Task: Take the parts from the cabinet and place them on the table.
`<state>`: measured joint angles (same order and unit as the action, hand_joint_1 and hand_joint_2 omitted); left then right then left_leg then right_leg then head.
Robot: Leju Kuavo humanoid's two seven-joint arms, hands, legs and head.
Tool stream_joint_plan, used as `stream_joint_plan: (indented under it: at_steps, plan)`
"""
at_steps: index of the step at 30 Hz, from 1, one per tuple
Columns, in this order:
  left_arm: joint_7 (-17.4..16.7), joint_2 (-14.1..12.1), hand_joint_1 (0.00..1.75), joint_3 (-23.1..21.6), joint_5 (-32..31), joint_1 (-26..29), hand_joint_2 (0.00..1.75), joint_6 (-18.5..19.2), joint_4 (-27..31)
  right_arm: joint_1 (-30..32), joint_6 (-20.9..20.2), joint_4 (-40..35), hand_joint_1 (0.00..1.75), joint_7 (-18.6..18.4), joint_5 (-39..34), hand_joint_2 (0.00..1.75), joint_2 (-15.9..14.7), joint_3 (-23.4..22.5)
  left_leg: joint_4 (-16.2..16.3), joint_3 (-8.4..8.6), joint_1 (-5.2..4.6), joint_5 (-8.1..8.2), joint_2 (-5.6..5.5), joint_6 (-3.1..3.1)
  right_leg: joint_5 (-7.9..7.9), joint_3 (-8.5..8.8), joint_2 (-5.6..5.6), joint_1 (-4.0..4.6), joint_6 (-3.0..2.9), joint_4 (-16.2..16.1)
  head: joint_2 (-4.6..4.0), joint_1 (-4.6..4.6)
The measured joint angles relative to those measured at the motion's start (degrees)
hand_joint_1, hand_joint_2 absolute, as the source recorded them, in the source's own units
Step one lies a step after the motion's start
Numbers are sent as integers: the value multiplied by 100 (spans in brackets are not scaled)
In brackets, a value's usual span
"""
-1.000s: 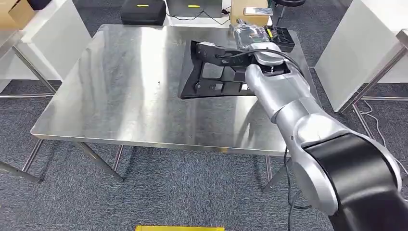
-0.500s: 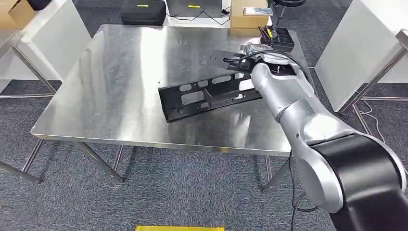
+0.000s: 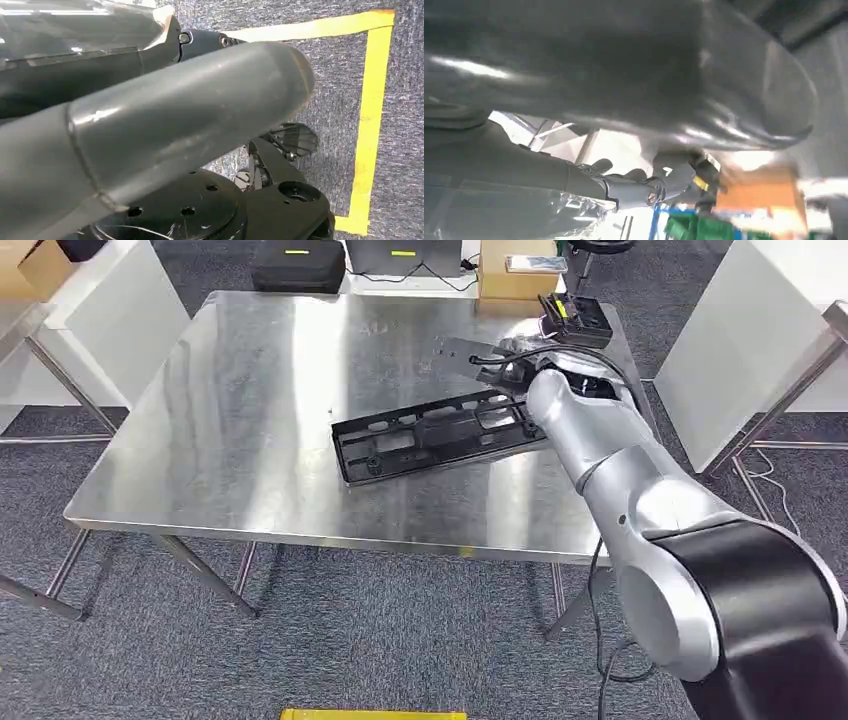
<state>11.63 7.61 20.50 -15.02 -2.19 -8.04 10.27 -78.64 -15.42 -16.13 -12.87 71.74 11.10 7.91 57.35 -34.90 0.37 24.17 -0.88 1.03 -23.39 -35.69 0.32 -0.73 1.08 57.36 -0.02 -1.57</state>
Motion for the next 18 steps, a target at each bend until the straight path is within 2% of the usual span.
stream_joint_plan:
  at_steps: [3,11,12,18]
  plan:
    - [44,4,0,35,-61,1,0,-122,0,-17,411,0,0,68,52,0,-2,-35,0,0,0,0,0,0,0,0,0,0,0,0,0,0]
    - [24,42,0,155,31,1,0,-170,0,-23,664,-2,0,127,118,0,13,-44,0,0,0,0,-1,0,0,1,0,0,0,0,0,0]
    - [-26,46,0,186,55,0,0,-188,0,-23,664,-2,0,131,124,0,26,-44,32,-14,-12,17,-1,21,4,3,-1,-23,6,-9,0,0]
    - [-29,63,0,284,70,1,0,-98,0,-22,673,0,0,142,183,0,63,-46,80,-36,-16,51,-1,85,5,5,0,-24,16,-6,0,-2]
